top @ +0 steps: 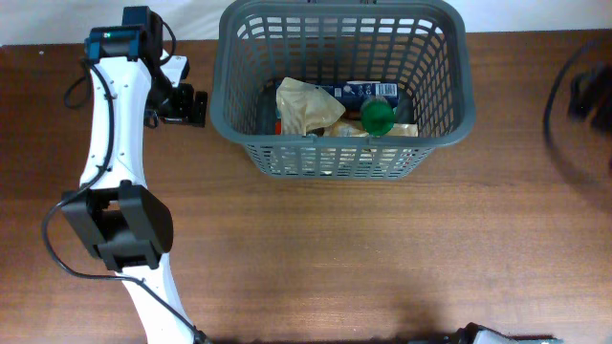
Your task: Pack container
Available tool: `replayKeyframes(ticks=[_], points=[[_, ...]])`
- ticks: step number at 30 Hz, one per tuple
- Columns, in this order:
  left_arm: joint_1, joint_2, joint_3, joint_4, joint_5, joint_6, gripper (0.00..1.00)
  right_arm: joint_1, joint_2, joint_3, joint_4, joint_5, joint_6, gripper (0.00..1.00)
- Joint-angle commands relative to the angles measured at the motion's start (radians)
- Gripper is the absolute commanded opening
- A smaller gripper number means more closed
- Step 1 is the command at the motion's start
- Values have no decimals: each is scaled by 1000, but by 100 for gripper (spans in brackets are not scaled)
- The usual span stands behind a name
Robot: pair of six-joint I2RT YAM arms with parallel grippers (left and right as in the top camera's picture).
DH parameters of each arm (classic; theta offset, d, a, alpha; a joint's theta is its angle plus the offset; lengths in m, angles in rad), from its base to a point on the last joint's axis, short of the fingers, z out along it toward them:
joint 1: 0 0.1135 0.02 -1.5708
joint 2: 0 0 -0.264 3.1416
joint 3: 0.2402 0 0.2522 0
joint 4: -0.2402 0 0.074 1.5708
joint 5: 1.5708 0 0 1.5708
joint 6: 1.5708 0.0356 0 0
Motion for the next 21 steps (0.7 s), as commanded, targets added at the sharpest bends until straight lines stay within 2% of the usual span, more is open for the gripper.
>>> replayKeyframes(ticks=[1,3,4,6,8,9,11,15,18,21], points=[[6,-3,-3,2,-3,-5,99,45,-204,-177,-12,-13,-1,99],[6,-3,-3,2,-3,-5,99,64,-343,-337,-12,-13,-1,99],[6,-3,-3,3,-3,-6,99,74,-459,-477,13,21,-28,99],[6,-3,-3,2,-3,-5,99,83,-588,-637,97,74,-34,99],[6,-3,-3,2,-3,-5,99,105,-763,-869,275,79,-34,99],[6,-3,-3,2,-3,-5,99,141,-948,-1147,454,78,-34,99],[6,-3,-3,2,-3,-6,99,171,-1051,-1308,524,77,-24,99],[6,-3,-3,2,-3,-5,99,265,-1200,-1524,603,79,-8,99],[6,-3,-3,3,-3,-6,99,328,-1268,-1627,628,97,-8,99],[6,-3,-3,2,-3,-5,99,332,-1334,-1700,636,97,-8,99]])
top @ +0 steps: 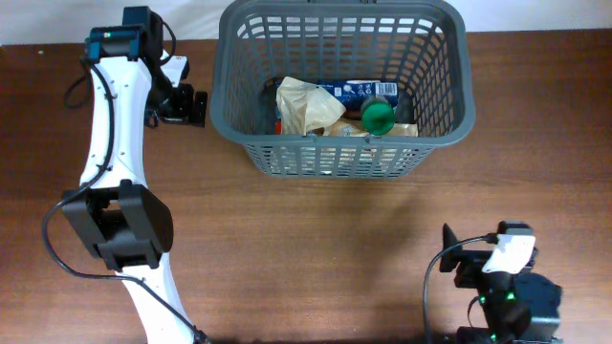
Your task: Pack container
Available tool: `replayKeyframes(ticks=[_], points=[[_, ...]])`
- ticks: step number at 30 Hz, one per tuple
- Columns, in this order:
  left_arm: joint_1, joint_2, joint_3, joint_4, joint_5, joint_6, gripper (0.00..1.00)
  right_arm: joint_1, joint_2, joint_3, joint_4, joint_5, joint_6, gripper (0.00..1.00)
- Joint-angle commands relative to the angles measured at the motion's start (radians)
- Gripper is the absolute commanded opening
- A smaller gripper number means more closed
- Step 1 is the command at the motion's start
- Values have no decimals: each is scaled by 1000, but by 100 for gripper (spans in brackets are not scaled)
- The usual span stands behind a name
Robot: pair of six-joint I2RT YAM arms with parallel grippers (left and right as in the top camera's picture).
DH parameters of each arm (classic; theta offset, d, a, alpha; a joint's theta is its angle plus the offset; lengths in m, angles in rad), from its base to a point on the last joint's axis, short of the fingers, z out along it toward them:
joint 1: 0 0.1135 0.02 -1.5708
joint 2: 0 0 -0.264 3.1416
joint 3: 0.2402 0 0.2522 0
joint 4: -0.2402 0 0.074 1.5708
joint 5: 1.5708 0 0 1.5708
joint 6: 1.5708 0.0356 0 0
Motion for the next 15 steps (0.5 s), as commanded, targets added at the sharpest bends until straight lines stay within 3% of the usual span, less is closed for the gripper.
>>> replayKeyframes(ticks=[1,15], points=[[6,-6,-3,2,0,-5,99,11,-70,-63,11,23,7,99],[6,-6,-3,2,0,-5,99,11,-74,-184,7,24,7,99]])
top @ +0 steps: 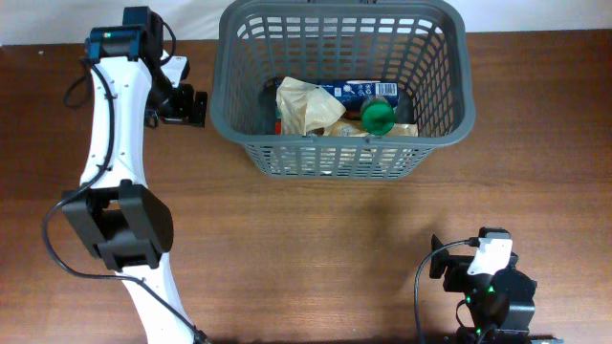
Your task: Pack container
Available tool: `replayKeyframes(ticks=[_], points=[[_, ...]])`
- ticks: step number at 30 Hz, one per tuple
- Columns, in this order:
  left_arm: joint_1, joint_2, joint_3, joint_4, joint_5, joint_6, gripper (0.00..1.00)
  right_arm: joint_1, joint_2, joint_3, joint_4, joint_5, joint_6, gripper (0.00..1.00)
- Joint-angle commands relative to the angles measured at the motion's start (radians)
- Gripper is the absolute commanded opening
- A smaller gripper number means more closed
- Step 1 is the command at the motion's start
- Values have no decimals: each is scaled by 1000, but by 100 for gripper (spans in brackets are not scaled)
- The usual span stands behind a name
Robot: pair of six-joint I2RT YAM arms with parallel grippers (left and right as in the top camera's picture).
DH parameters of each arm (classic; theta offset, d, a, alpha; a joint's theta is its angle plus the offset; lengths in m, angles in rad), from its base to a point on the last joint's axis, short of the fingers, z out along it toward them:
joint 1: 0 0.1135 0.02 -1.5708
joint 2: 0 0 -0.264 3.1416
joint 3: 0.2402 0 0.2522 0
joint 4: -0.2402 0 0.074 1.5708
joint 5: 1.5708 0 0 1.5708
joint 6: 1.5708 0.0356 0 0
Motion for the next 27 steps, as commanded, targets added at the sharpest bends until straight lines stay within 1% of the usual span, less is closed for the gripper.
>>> replayKeyframes(ticks=[1,15,19,23,27], points=[[6,-6,-3,2,0,-5,99,10,-13,-6,3,13,8,99],[-1,-22,-3,2,0,-5,99,10,-13,-6,3,12,8,99],[-39,-117,-3,2,0,-5,99,10,-13,-6,3,13,8,99],[-84,-296,-3,2,1,-5,99,10,-13,-6,3,13,8,99],[-86,-478,-3,2,0,-5,99,10,-13,-6,3,13,8,99]])
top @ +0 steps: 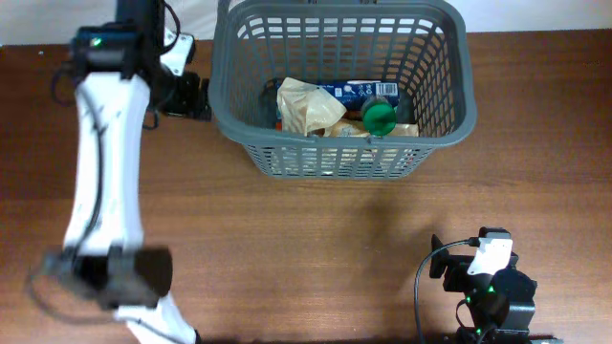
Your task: Pack container
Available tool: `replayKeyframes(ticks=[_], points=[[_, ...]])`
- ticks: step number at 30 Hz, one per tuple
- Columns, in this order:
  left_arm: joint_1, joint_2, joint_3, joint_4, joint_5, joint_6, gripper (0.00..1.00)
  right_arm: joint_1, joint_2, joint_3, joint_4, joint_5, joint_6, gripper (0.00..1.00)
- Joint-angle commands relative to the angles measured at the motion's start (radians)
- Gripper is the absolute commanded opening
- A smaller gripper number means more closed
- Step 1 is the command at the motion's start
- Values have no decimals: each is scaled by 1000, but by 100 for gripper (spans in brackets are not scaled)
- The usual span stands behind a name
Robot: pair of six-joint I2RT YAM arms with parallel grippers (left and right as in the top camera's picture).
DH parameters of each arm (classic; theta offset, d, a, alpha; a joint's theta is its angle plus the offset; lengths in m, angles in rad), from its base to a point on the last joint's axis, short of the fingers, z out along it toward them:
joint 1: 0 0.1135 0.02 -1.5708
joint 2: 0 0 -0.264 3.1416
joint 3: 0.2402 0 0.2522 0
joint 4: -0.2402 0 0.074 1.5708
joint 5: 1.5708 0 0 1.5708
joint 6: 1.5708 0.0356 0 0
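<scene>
The grey plastic basket (435, 129) stands at the back middle of the table. Inside lie a crumpled tan paper bag (304, 105), a blue box (354, 90) and a green-capped bottle (378, 115). My left gripper (191, 96) sits just outside the basket's left wall, low over the table, on a white arm that is motion-blurred. Nothing shows in its fingers, and their gap is not clear. My right gripper (438, 262) is at the front right, on a folded arm, pointing left. Its jaws are too small to read.
The brown wooden table (316, 239) runs across the whole view. A black cable (421, 296) loops beside the right arm's base. A white wall strip lies along the back edge.
My left arm has moved: its gripper is slightly further back and closer to the basket's left wall, and the arm is blurred. The right arm and the basket's contents are unchanged.
At first my left gripper rested left of the basket, and the right arm was a blur at the far right edge. The right arm then showed folded at the front right and shifted slightly left. The left gripper stayed put until now, when it edged toward the basket.
</scene>
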Motion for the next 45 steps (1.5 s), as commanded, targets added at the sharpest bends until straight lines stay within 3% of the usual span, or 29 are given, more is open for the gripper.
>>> replayKeyframes(ticks=[1,5,9,17,20,24,31,36,45], points=[[3,-206,8,-1,7,-5,99,10,-13,-6,3,13,8,99],[3,-394,8,10,6,-5,99,10,-13,-6,2,13,8,99],[3,-580,8,138,6,3,99,10,-13,-6,3,13,8,99],[5,-726,8,328,-23,37,99,10,-13,-6,3,13,8,99],[47,-778,-56,485,-54,66,99,10,-13,-6,3,12,8,99],[96,-992,-506,887,-54,66,99,10,-13,-6,2,13,8,99],[95,-1286,-1233,1221,-54,66,99,10,-13,-6,3,13,8,99],[95,-1437,-1574,1319,-54,66,99,10,-13,-6,3,13,8,99],[49,-1750,-1958,1375,-54,66,99,10,-13,-6,2,13,8,99]])
